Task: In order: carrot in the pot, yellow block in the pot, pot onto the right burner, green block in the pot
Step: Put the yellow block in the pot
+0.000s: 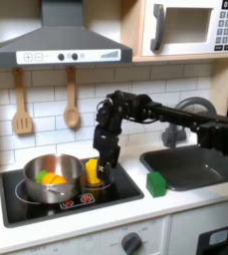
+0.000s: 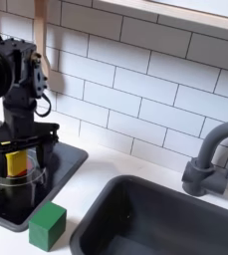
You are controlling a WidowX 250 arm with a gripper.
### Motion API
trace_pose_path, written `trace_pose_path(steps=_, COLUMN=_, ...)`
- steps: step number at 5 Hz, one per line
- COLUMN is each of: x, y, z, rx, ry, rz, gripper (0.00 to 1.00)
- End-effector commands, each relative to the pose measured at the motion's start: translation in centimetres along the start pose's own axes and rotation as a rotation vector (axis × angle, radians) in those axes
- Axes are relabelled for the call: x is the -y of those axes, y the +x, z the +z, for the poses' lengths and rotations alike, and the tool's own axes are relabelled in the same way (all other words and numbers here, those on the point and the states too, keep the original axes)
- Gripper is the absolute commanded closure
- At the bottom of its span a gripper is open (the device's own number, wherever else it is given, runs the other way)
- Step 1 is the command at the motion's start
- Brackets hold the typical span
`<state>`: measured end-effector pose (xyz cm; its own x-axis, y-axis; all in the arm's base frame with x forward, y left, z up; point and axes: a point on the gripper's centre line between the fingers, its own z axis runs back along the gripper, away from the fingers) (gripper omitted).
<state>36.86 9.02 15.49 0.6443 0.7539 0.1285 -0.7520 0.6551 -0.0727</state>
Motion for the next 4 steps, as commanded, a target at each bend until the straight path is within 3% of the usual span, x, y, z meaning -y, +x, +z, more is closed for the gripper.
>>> trace_pose_path(steps=1, x=-0.32, y=0.75, z=-0.34, rx=-0.014, ry=-0.004, rz=0.024, gripper=0.0)
trace_pose_path(steps=4, x=-0.11, y=1.38, z=-1.08, rx=-0.02, ry=0.007, rz=0.035, gripper=0.0)
